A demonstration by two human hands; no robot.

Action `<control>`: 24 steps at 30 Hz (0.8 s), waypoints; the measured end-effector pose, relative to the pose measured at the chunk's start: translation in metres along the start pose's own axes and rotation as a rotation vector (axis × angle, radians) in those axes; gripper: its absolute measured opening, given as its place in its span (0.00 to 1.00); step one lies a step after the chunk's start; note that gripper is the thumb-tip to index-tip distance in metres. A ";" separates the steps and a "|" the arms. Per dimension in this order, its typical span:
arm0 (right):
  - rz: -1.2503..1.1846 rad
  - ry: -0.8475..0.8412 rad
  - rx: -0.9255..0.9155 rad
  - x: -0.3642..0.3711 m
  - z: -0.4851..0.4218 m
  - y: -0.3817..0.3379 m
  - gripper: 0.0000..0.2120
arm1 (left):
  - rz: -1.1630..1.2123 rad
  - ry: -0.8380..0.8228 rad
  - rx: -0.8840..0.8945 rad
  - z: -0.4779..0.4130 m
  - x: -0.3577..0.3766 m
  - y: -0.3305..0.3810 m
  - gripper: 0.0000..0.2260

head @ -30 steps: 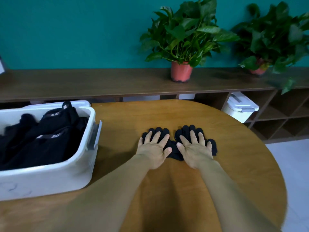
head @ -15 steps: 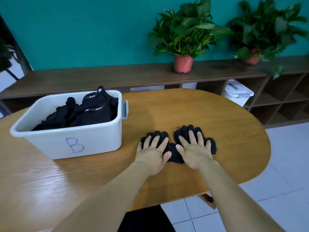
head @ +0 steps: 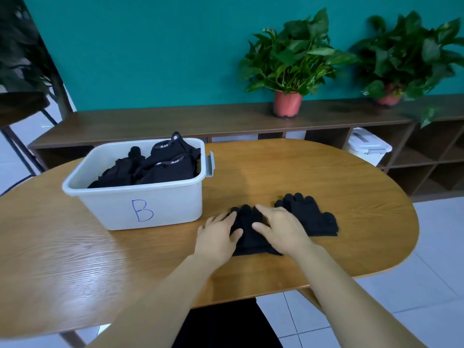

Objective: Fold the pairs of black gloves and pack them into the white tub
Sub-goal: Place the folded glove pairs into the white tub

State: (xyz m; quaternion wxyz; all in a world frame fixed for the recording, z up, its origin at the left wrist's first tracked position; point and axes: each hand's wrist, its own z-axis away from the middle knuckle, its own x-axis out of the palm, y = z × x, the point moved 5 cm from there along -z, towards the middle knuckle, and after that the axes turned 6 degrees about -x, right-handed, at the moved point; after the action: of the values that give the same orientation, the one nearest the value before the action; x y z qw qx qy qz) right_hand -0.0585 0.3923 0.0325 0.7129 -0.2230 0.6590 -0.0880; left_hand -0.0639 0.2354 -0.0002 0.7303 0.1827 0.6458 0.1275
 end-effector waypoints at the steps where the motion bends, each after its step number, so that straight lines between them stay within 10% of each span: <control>1: -0.022 -0.033 0.038 0.004 -0.001 -0.002 0.30 | -0.004 0.000 -0.026 -0.001 0.001 -0.001 0.25; 24: -0.077 -0.252 0.002 0.019 -0.031 -0.007 0.35 | 0.389 -0.093 -0.223 -0.019 0.010 -0.033 0.13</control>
State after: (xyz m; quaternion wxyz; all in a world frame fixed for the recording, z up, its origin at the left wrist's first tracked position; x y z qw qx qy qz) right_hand -0.0859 0.3722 0.0175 0.7865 -0.2564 0.5550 -0.0872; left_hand -0.0831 0.2122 -0.0252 0.7366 0.2276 0.5459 0.3281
